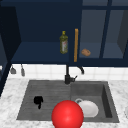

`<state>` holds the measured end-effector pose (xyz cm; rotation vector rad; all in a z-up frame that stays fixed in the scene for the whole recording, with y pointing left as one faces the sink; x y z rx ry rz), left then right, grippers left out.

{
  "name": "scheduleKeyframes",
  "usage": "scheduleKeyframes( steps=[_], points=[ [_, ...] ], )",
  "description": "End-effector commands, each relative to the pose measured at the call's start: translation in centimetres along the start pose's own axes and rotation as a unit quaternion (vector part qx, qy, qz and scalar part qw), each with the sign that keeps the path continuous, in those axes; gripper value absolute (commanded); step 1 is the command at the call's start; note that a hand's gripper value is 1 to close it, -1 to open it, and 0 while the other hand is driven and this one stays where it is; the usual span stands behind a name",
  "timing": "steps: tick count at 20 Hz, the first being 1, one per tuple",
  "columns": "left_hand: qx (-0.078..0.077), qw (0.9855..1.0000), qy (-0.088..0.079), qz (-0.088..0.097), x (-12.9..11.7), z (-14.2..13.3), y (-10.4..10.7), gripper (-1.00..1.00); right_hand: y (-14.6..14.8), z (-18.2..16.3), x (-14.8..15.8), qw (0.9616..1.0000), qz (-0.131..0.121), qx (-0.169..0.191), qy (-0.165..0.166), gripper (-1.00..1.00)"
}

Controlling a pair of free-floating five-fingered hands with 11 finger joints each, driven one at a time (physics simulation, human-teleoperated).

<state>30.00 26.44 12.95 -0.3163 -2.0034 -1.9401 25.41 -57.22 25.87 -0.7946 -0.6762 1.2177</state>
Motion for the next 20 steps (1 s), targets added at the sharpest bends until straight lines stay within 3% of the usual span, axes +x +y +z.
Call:
scheduleKeyframes(
  steps=[1,7,10,11,20],
  points=[
    [0.000,1.0000,0.000,0.000,0.0,0.0,0.0,0.00,1.8,1.2,-0.7,0.9995,-0.023,0.000,0.023,-1.00],
    [0.000,1.0000,0.000,0.000,0.0,0.0,0.0,0.00,4.7,3.2,-2.3,0.9993,-0.020,0.000,0.033,-1.00],
    [0.000,1.0000,0.000,0.000,0.0,0.0,0.0,0.00,4.7,2.4,-2.6,0.9993,-0.019,-0.012,0.030,-1.00],
    [0.000,1.0000,0.000,0.000,0.0,0.0,0.0,0.00,5.3,2.2,-2.5,0.9996,-0.005,-0.004,0.026,-1.00],
    [0.000,1.0000,0.000,0.000,0.0,0.0,0.0,0.00,7.4,0.6,-3.4,0.9990,0.004,0.028,0.036,-1.00]
  ],
)
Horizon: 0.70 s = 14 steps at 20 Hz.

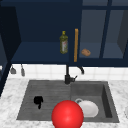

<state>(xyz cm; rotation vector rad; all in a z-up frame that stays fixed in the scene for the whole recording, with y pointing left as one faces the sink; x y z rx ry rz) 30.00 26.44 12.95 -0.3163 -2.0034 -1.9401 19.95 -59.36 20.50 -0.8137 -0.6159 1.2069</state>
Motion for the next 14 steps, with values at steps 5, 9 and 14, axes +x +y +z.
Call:
scheduleKeyframes(
  steps=[5,9,14],
  points=[
    [0.000,1.0000,0.000,0.000,0.0,0.0,0.0,0.00,0.5,-0.9,0.1,0.9988,0.007,0.047,0.007,-1.00],
    [0.000,1.0000,0.000,0.000,0.0,0.0,0.0,0.00,0.5,-1.4,0.2,0.9968,0.015,0.078,0.006,-1.00],
    [0.000,1.0000,0.000,0.000,0.0,0.0,0.0,0.00,0.1,-2.6,0.5,0.9904,0.034,0.133,0.011,-1.00]
  ],
)
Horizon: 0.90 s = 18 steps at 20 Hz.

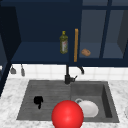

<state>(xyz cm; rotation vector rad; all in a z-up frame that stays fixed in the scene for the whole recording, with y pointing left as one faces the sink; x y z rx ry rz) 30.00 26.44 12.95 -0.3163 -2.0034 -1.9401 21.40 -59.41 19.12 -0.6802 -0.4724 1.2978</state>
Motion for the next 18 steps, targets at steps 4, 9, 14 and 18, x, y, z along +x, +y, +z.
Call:
scheduleKeyframes(
  steps=[4,9,14,18],
  points=[
    [0.000,1.0000,0.000,0.000,0.0,0.0,0.0,0.00,-0.5,-0.6,0.1,0.9974,0.008,0.072,-0.002,-1.00],
    [0.000,1.0000,0.000,0.000,0.0,0.0,0.0,0.00,-1.1,2.4,-2.1,0.9990,-0.023,0.032,-0.022,-1.00],
    [0.000,1.0000,0.000,0.000,0.0,0.0,0.0,0.00,-1.5,2.9,-2.8,0.9983,-0.025,0.041,-0.032,-1.00],
    [0.000,1.0000,0.000,0.000,0.0,0.0,0.0,0.00,-2.0,1.3,-1.9,0.9985,-0.020,0.048,-0.018,-1.00]
  ],
)
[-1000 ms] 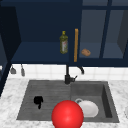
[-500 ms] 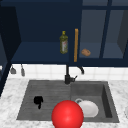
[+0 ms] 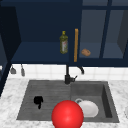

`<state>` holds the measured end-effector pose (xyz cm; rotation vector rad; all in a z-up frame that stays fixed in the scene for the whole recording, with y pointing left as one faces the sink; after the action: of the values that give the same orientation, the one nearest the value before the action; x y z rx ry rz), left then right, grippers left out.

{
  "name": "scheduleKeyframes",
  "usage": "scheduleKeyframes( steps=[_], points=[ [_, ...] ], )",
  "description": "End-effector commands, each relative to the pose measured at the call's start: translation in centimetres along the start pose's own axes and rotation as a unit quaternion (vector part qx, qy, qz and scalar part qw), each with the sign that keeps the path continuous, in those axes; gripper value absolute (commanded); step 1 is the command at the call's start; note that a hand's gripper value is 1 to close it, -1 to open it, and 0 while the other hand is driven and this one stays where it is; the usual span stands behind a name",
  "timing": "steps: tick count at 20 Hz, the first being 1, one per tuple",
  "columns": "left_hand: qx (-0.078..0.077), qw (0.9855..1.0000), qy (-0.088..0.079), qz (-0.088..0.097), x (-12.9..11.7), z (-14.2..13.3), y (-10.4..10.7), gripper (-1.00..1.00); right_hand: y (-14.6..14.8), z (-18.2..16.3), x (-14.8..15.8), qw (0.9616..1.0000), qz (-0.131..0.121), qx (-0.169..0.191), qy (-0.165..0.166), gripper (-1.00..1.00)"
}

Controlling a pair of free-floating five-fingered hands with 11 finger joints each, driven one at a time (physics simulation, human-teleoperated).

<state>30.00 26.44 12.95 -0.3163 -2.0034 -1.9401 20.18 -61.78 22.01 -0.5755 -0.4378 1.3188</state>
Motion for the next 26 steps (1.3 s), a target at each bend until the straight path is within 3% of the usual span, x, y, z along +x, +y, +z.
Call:
scheduleKeyframes(
  steps=[1,12,26],
  points=[
    [0.000,1.0000,0.000,0.000,0.0,0.0,0.0,0.00,-1.0,-1.5,1.1,0.9999,-0.015,0.002,0.003,-1.00],
    [0.000,1.0000,0.000,0.000,0.0,0.0,0.0,0.00,-4.6,-3.1,1.8,0.9999,-0.007,0.012,0.010,-1.00],
    [0.000,1.0000,0.000,0.000,0.0,0.0,0.0,0.00,-3.6,-9.5,2.4,0.9999,-0.004,0.001,0.014,-1.00]
  ],
)
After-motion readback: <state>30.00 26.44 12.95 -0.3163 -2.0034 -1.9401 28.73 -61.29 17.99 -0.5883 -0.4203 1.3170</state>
